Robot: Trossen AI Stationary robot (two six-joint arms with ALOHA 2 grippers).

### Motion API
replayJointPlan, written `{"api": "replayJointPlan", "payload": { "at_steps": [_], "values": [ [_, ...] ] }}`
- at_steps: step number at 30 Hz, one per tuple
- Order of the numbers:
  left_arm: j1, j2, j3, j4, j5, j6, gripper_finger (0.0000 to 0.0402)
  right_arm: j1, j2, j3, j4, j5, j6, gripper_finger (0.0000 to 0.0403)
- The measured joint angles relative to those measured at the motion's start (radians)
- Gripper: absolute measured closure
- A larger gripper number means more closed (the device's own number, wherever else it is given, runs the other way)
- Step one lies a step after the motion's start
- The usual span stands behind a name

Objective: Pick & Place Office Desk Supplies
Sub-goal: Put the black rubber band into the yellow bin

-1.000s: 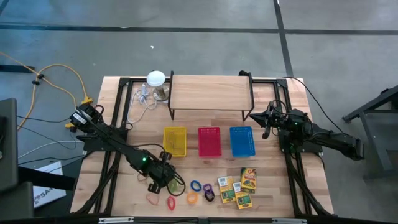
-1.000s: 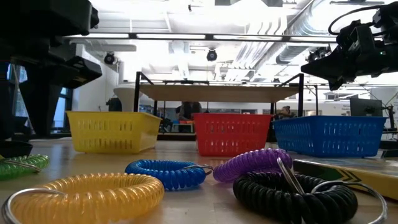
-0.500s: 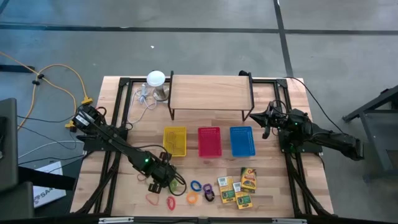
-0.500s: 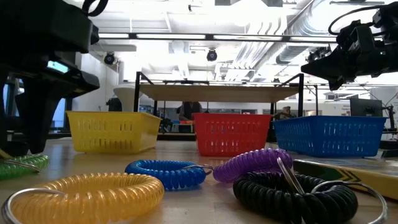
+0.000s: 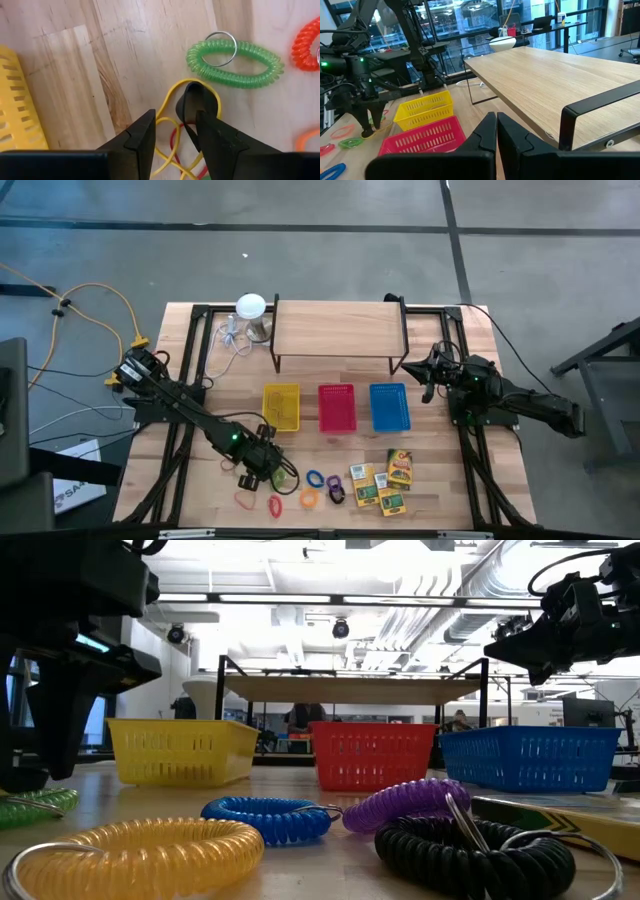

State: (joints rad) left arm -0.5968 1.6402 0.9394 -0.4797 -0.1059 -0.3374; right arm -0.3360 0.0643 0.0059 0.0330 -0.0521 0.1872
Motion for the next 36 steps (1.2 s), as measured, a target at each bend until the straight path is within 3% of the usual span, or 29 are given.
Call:
{"api": "replayJointPlan", "payload": {
  "at_steps": [23, 36],
  "values": [
    [0.0, 0.0, 0.0, 0.001, 0.001, -0.003, 0.0397, 0.0, 0.0, 0.0, 0.0, 0.0, 0.0, 0.0401],
    [-0.003, -0.006, 0.0, -0.002, 0.0, -0.003, 0.0401, 0.0, 0.0, 0.0, 0.0, 0.0, 0.0, 0.0401]
  ]
}}
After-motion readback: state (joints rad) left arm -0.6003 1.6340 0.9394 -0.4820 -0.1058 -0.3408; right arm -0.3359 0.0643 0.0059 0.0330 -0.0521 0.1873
